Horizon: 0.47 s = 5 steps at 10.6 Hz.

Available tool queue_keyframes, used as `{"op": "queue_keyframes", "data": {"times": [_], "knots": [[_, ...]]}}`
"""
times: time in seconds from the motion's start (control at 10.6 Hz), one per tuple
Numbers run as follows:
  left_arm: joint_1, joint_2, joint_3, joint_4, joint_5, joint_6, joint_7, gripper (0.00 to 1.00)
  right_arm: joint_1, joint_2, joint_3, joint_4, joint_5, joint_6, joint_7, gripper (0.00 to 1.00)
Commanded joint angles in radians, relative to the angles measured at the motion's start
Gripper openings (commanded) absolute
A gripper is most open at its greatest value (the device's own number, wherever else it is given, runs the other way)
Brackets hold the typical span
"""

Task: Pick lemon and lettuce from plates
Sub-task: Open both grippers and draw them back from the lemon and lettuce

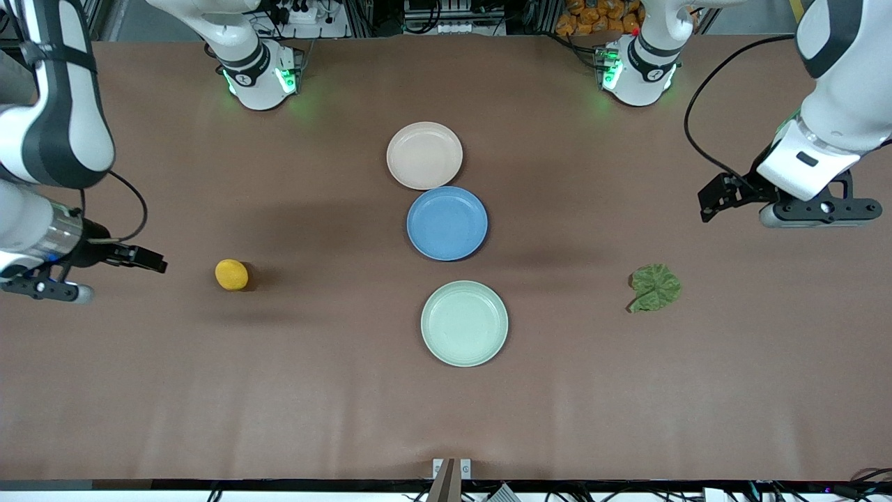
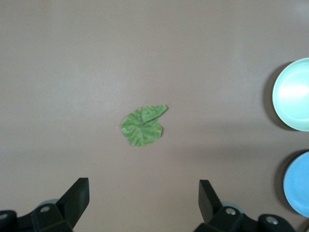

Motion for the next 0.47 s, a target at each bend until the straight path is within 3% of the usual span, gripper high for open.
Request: {"op": "queue_keyframes", "data": {"times": [0.0, 0.19, 0.38], "knots": [[-0.002, 0.037, -0.005, 0.190, 0.000, -0.246, 0.132, 1.00, 0.043, -0.058, -0.058, 0.090, -0.069, -0.180, -0.020, 1.00], [0.007, 0.034, -0.005, 0.215, 0.000, -0.280, 0.148, 1.00, 0.050, -0.058, -0.060, 0.210, -0.081, -0.343, -0.020, 1.00], [0.002, 0.033, -0.005, 0.218, 0.002, -0.280, 0.135, 1.00, 0.051, -0.083, -0.060, 0.260, -0.081, -0.413, -0.018, 1.00]]}}
